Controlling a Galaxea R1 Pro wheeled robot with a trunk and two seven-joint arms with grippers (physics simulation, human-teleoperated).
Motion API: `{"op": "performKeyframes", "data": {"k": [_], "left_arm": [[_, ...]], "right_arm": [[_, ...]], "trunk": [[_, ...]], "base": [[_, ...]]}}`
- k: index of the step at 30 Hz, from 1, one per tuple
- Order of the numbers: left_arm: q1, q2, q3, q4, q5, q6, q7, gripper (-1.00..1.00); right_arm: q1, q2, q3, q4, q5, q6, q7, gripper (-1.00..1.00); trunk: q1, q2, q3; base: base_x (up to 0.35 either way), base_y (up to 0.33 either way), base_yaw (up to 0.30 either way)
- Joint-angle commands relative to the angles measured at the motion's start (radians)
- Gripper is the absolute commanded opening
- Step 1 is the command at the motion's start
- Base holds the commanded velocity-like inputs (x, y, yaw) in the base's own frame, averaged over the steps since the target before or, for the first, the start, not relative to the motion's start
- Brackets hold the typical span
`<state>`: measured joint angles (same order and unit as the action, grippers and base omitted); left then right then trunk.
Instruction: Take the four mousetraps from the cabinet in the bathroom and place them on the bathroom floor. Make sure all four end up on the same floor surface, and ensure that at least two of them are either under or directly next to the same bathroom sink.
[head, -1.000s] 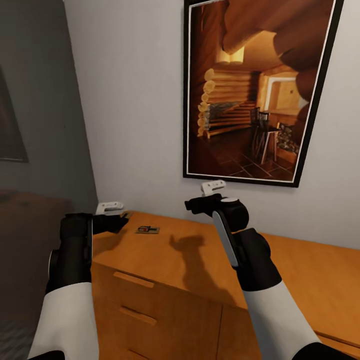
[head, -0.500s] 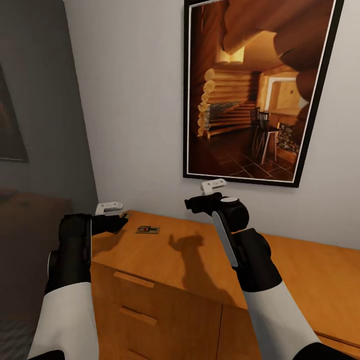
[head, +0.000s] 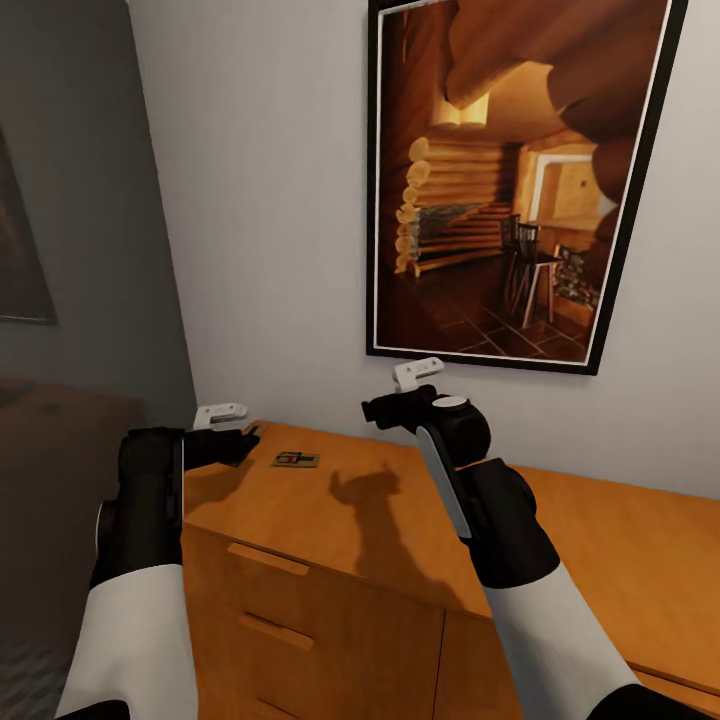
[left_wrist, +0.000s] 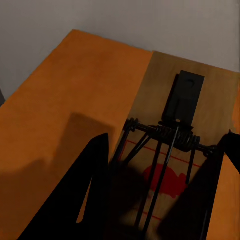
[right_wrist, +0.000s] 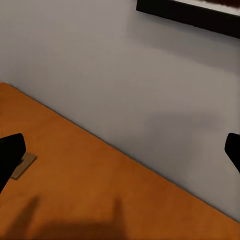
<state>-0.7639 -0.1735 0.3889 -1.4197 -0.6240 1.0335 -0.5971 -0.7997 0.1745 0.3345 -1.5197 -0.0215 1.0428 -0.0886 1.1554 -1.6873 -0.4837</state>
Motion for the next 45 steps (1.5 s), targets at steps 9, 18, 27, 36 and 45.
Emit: {"op": "performKeyframes", "data": {"k": [9,18,27,36,45], "left_arm": [[-0.001,0.000,0.001,-0.002,-0.011,0.001,-0.008,-1.00],[0.000,0.001,-0.003,-0.004,-0.021,-0.001,-0.006,-1.00],[0.000,0.002,-0.004,-0.004,-0.022,-0.001,-0.011,-1.00],[0.000,0.002,-0.005,-0.001,-0.021,-0.001,-0.009,-1.00],[0.000,0.001,-0.005,0.001,-0.022,-0.001,-0.009,-1.00]], "right_arm": [[-0.001,0.000,0.003,0.001,-0.002,0.004,-0.011,1.00],[-0.001,0.000,0.005,0.001,-0.003,0.004,-0.010,1.00],[-0.001,0.000,0.013,0.005,-0.010,0.004,-0.009,1.00],[0.000,0.000,0.011,0.076,-0.023,0.004,-0.001,1.00],[-0.011,0.000,0.009,0.218,-0.110,0.004,0.002,1.00]], "trunk": [[0.000,-0.001,-0.002],[0.000,-0.001,-0.003],[0.000,-0.001,-0.003],[0.000,-0.001,-0.003],[0.000,-0.001,-0.003]], "base": [[0.000,0.000,0.099],[0.000,0.000,0.120],[0.066,0.000,0.008],[0.208,0.000,0.000],[0.022,0.000,0.000]]}}
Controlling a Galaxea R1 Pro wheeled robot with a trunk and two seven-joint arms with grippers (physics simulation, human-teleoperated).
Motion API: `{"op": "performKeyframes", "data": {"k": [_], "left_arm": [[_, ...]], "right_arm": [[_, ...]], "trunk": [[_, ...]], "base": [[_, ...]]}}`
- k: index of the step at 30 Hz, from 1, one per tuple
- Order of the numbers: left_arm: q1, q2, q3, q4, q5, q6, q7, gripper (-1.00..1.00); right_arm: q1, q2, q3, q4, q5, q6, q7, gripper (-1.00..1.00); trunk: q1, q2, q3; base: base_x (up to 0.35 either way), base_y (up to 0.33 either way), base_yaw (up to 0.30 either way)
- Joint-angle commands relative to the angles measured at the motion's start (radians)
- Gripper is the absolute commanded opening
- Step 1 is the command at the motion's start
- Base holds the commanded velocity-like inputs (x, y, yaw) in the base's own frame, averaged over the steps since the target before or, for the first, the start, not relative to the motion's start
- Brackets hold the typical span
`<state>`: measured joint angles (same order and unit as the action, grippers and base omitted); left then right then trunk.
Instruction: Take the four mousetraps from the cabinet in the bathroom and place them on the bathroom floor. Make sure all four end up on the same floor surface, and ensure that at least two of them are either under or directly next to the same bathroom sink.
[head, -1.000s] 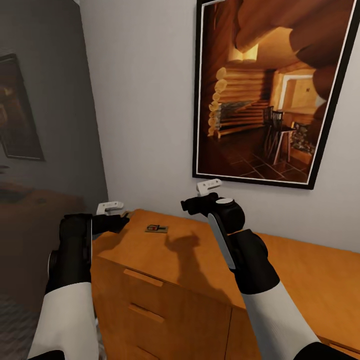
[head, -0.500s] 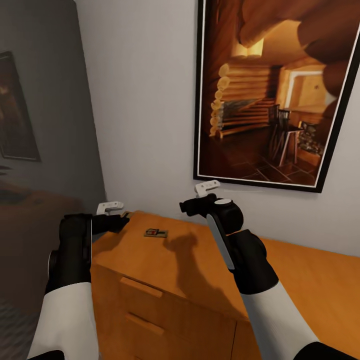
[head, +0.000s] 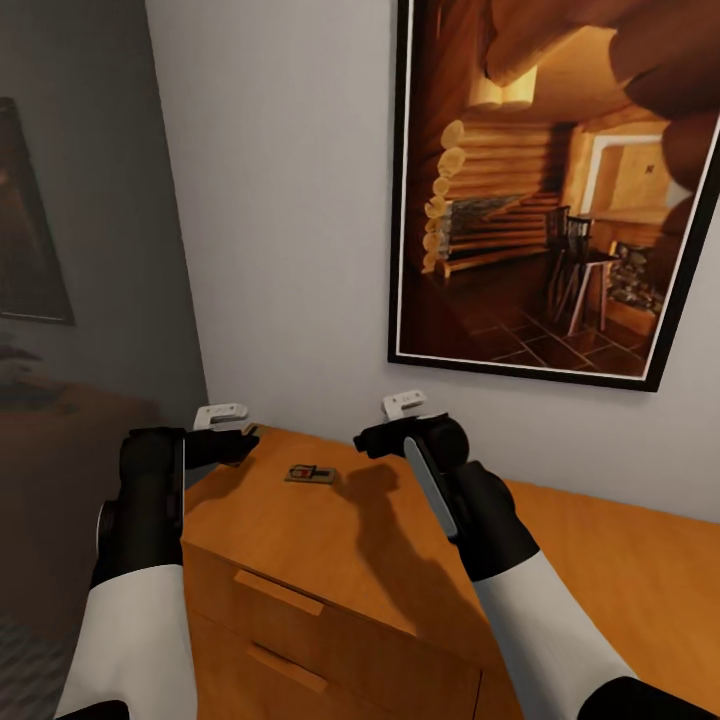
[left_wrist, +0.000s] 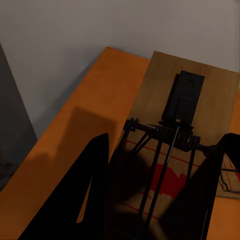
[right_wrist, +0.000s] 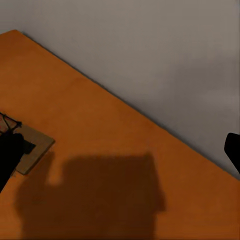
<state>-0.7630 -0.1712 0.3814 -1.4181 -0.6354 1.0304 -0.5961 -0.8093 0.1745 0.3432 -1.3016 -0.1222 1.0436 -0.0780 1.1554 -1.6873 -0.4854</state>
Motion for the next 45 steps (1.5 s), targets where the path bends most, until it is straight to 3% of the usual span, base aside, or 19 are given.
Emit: {"op": "performKeyframes", "data": {"k": [1,22,26,32,45], "left_arm": [[-0.001,-0.001,0.002,-0.001,-0.010,0.002,-0.010,-1.00],[-0.001,-0.001,0.002,-0.001,-0.012,0.002,-0.010,-1.00],[-0.001,0.002,0.002,0.009,-0.011,0.002,-0.012,-1.00],[-0.001,0.002,0.002,0.008,-0.012,0.002,-0.012,-1.00],[-0.001,0.002,0.001,0.010,-0.012,0.002,-0.011,-1.00]], "right_arm": [[-0.004,0.000,0.001,0.004,-0.014,0.004,-0.008,1.00],[-0.025,0.000,0.002,0.017,-0.032,0.004,0.018,1.00],[-0.003,-0.020,-0.021,-0.005,-0.012,-0.018,-0.005,1.00],[0.014,-0.022,-0.053,-0.012,-0.010,-0.006,-0.014,1.00],[0.018,-0.024,-0.031,-0.074,0.002,0.004,-0.013,1.00]], "trunk": [[0.000,-0.001,-0.001],[0.000,-0.001,-0.001],[0.000,-0.001,-0.001],[0.000,-0.001,-0.001],[0.000,-0.001,-0.001]], "base": [[0.004,0.000,0.000],[0.000,0.000,0.000],[0.000,0.000,0.000],[0.000,0.000,0.000],[0.000,0.000,0.000]]}}
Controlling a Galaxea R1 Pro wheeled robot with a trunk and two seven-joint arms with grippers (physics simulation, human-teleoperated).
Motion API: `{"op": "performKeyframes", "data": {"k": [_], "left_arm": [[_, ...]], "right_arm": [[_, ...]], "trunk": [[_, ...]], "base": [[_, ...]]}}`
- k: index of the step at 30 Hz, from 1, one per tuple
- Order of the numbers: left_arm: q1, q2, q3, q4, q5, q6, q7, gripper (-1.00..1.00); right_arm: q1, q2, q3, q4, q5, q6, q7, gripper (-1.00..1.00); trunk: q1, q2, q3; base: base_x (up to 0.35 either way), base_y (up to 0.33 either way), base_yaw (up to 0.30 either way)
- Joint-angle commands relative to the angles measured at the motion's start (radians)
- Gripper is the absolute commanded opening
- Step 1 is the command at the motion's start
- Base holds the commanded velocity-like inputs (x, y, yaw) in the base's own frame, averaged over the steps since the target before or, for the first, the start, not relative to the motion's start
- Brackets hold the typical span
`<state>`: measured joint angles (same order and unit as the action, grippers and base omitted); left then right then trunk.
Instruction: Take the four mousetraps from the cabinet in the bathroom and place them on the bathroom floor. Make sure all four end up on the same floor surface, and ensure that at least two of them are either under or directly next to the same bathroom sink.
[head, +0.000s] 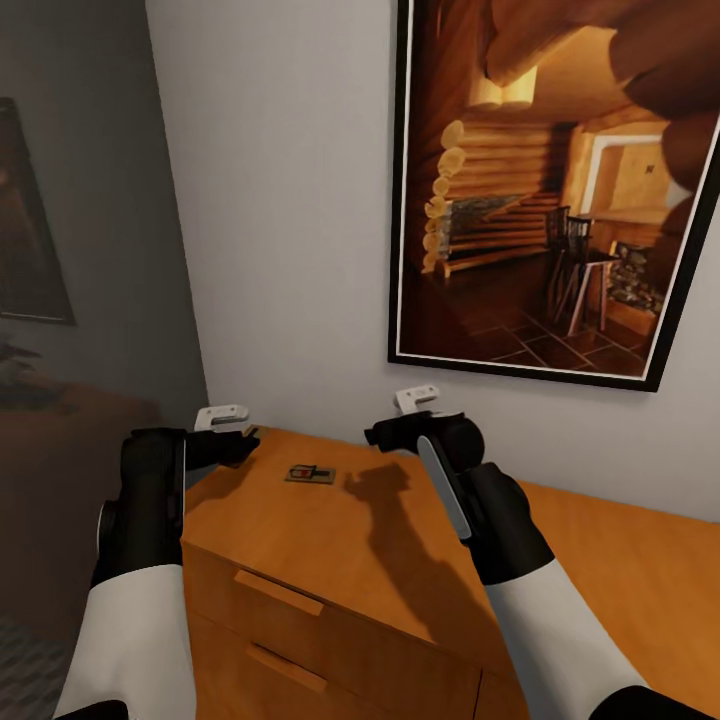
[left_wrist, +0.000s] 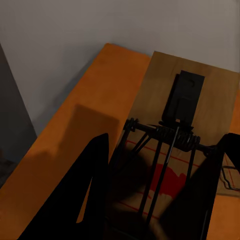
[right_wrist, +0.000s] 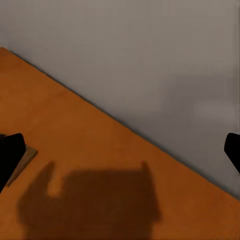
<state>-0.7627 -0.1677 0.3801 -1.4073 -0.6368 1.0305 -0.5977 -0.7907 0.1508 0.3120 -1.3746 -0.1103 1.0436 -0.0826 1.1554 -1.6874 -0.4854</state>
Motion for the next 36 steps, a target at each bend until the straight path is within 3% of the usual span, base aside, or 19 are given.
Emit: {"op": "performKeyframes", "data": {"k": [1,9,29,30,36], "left_arm": [[-0.001,-0.001,0.002,-0.001,-0.011,0.002,-0.010,-1.00],[-0.001,-0.001,0.002,-0.001,-0.009,0.002,-0.009,-1.00],[-0.001,-0.001,0.002,-0.001,-0.008,0.002,-0.008,-1.00],[-0.001,-0.001,0.002,-0.001,-0.008,0.002,-0.008,-1.00],[-0.001,-0.001,0.002,-0.001,-0.008,0.002,-0.008,-1.00]], "right_arm": [[-0.001,0.001,0.001,-0.006,-0.009,0.004,-0.009,1.00],[-0.027,0.024,0.001,0.001,-0.022,0.004,-0.005,1.00],[-0.139,0.024,0.001,0.112,-0.032,0.004,0.012,1.00],[-0.405,0.024,0.001,0.514,-0.032,0.004,0.013,1.00],[-0.492,0.024,0.002,0.709,-0.031,0.004,0.016,1.00]], "trunk": [[0.000,-0.001,-0.001],[0.000,-0.001,-0.001],[0.000,-0.001,-0.001],[0.000,-0.001,-0.001],[0.000,-0.001,-0.001]], "base": [[0.000,0.000,0.000],[0.000,0.000,0.000],[0.000,0.000,0.000],[0.000,0.000,0.000],[0.000,0.000,0.000]]}}
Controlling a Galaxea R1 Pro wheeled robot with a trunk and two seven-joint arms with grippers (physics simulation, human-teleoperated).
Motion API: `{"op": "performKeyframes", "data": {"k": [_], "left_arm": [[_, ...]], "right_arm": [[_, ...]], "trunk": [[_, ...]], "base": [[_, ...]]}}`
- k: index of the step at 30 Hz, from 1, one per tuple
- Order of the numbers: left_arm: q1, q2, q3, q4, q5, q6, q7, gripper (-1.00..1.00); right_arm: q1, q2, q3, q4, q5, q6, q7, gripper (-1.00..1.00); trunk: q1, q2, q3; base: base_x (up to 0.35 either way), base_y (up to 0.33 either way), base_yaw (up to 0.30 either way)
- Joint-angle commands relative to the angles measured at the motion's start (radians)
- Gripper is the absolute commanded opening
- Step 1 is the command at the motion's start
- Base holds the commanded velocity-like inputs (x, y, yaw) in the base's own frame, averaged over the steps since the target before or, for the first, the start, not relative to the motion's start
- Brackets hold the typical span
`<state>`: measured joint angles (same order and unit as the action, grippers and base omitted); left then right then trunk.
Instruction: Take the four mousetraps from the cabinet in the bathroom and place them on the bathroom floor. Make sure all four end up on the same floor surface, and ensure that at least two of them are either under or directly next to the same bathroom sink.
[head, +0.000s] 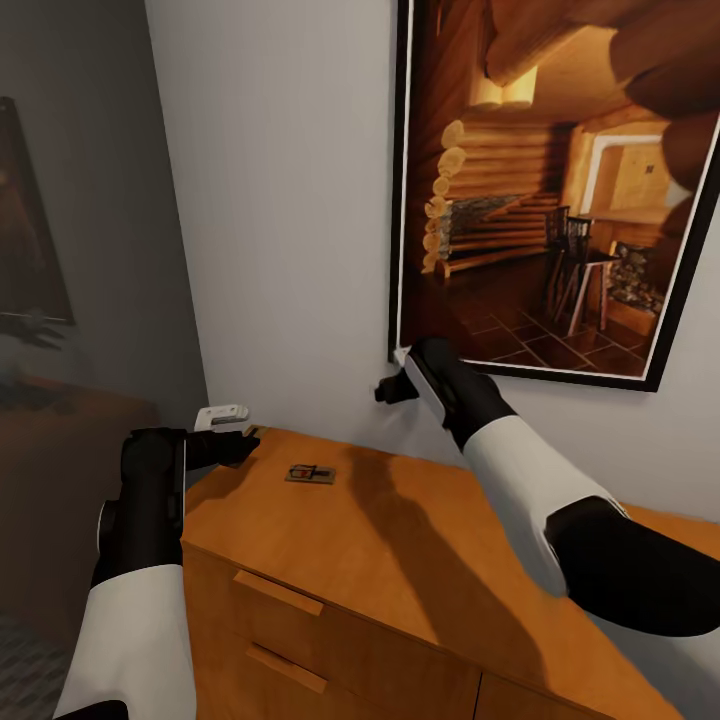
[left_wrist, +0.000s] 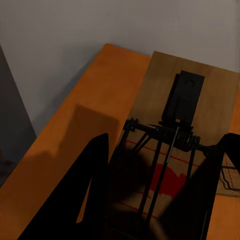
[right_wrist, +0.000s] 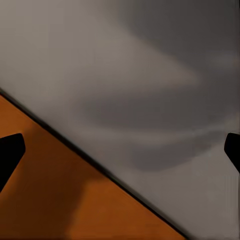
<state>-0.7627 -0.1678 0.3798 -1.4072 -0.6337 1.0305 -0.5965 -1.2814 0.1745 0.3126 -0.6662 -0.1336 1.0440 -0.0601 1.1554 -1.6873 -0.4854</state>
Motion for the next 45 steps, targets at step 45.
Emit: {"op": "performKeyframes", "data": {"k": [45], "left_arm": [[-0.001,-0.001,0.003,-0.001,-0.012,0.002,-0.009,-1.00]], "right_arm": [[-0.032,0.000,0.340,-0.021,-0.007,0.003,0.446,1.00]], "trunk": [[0.000,-0.001,-0.001]], "base": [[0.000,0.000,0.000]]}}
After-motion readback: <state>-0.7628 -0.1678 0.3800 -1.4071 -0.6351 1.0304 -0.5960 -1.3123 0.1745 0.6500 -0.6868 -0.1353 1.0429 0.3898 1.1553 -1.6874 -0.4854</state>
